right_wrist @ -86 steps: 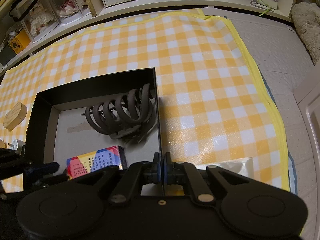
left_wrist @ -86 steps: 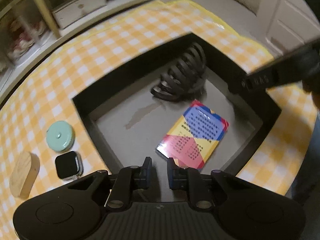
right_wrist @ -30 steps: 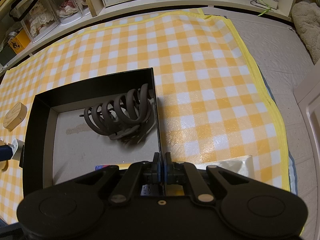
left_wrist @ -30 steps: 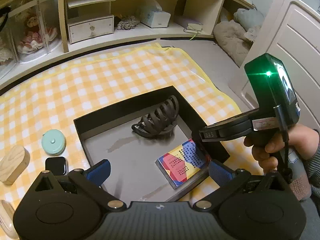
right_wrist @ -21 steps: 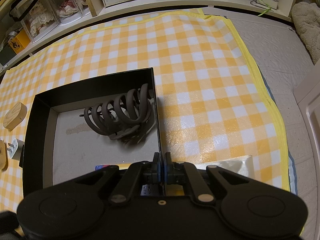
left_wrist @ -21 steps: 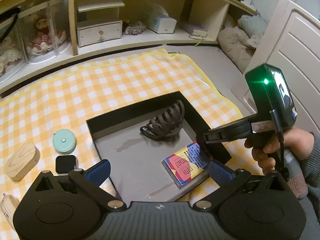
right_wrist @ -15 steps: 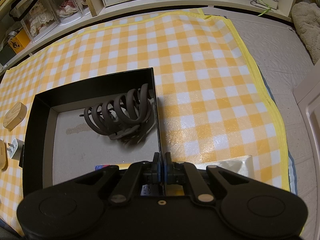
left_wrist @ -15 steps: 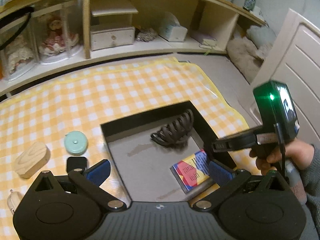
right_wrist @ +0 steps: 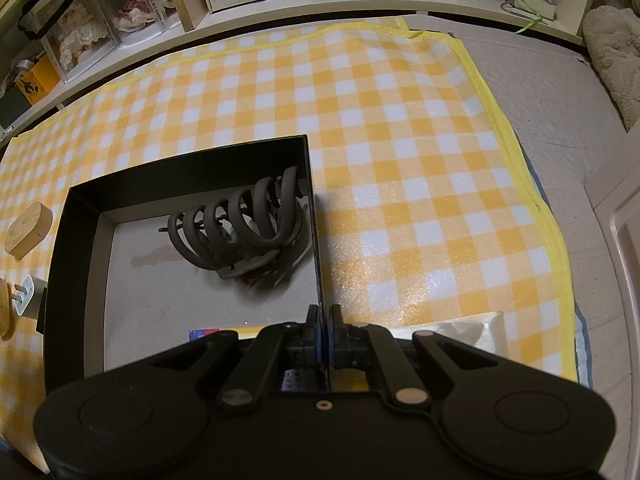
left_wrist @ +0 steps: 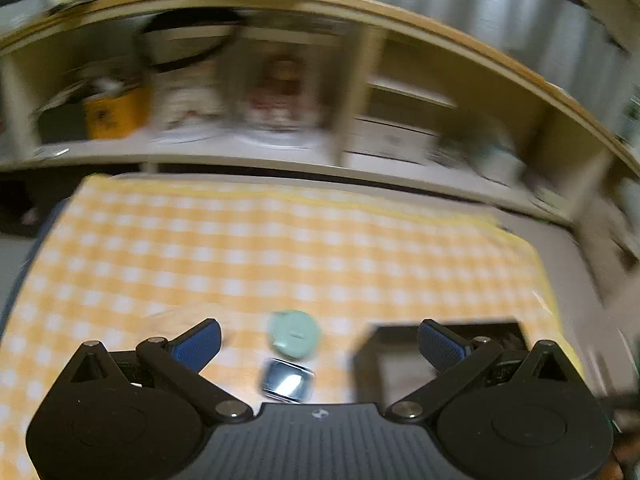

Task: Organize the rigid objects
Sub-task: 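Lower the left tool onto the light wooden oval block and close it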

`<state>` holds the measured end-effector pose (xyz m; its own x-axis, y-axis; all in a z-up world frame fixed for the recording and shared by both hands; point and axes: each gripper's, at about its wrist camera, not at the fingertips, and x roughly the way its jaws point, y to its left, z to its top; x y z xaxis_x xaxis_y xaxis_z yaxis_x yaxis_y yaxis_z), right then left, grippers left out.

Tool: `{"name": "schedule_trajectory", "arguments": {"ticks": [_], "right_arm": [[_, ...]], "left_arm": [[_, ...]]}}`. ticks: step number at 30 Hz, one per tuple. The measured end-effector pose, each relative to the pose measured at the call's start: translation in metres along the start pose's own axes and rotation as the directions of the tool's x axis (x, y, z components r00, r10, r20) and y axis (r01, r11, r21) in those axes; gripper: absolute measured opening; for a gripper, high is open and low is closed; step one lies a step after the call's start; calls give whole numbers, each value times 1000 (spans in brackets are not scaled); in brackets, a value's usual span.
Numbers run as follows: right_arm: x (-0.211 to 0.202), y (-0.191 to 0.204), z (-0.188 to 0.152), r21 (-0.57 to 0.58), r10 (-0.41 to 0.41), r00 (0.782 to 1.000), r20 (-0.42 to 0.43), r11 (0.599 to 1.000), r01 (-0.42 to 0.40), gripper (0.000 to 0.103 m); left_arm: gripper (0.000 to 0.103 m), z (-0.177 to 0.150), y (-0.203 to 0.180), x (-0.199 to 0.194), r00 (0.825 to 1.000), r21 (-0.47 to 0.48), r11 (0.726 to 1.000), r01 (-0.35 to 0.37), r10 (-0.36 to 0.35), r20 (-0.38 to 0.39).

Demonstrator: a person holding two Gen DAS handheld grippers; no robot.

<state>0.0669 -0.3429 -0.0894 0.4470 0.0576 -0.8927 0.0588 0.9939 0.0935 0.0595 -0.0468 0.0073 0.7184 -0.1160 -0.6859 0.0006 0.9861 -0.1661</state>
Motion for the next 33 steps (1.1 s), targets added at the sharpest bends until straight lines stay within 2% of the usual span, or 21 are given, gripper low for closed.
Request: {"name": "schedule_trajectory", "arguments": {"ticks": [3,6,13,16,19,23,26,33], "right_arm": [[0,0,0,0,0,1000,0,1000,0,4],[0,0,0,0,0,1000,0,1000,0,4],[0,0,0,0,1,1000,0,1000,-1,4],[0,0,0,-1,0,1000,0,1000,0,4],[0,0,0,1,0,1000,-1,1000,0,4],[0,1,0,0,0,1000,-1,1000,0,4],[-1,1,0,-1,-1,1000,-1,1000,1,4],[-1,1,1,0,0,1000,-1,1000,0,4]], "left_arm": [[103,6,18,15,994,-80,991,-108,108,-14],[103,7,37,35,979,-130,971,-203,202,-24],[103,5,65,78,943,-212,920,-331,319,-92],[103,1,70,93,935,-213,911,-352,334,-118],[103,-5,68,104,932,-182,917,-356,335,-135],[101,-10,73,114,934,-196,918,-344,315,-166],[93,-11,75,118,932,-197,916,-348,316,-175],[92,-10,77,119,935,-174,925,-338,309,-172]]}}
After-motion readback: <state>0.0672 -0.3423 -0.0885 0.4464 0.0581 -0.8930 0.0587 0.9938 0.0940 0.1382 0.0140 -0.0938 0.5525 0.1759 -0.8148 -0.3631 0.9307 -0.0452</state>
